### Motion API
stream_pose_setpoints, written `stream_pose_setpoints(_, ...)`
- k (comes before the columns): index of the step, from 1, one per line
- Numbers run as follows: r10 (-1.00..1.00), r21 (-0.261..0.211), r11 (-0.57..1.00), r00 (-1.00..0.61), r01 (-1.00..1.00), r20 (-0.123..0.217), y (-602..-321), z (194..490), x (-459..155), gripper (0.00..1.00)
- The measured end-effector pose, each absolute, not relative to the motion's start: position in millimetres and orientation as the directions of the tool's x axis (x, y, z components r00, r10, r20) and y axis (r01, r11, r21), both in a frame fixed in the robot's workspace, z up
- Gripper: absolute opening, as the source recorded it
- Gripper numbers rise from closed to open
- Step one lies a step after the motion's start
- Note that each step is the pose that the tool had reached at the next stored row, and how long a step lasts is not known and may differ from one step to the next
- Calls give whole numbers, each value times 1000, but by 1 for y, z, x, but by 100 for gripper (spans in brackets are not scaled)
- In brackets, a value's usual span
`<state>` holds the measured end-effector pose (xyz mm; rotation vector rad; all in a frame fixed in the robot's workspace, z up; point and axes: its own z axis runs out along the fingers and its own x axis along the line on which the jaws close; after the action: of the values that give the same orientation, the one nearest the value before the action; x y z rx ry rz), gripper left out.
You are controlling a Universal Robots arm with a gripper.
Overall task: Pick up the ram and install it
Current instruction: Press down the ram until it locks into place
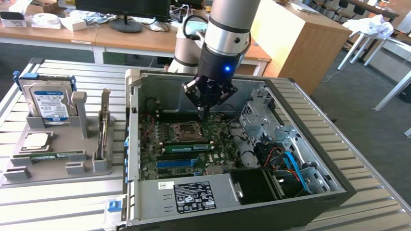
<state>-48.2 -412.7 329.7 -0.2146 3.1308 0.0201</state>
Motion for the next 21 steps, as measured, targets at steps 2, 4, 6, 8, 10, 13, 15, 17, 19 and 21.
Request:
stream_pose_setpoints(2,-124,13,992,-992,-124,-4,-413,330,-48,10)
stream_pose_setpoints(4,-124,13,992,-992,-124,-4,-413,330,-48,10)
stream_pose_setpoints(6,-124,13,992,-992,-124,-4,-413,330,-48,10)
stream_pose_setpoints(8,-123,13,992,-992,-123,-4,-413,330,-48,10)
stream_pose_setpoints(10,-115,13,993,-993,-115,-4,-413,330,-48,10)
stream_pose_setpoints(13,-94,12,995,-996,-95,-4,-413,330,-48,10)
stream_pose_setpoints(15,-82,12,997,-997,-82,-4,-413,330,-48,10)
stream_pose_setpoints(17,-73,13,997,-997,-73,-4,-413,329,-48,10)
stream_pose_setpoints(19,-60,13,998,-998,-60,-4,-413,329,-48,10)
stream_pose_setpoints(21,-50,13,999,-999,-50,-4,-413,329,-48,10)
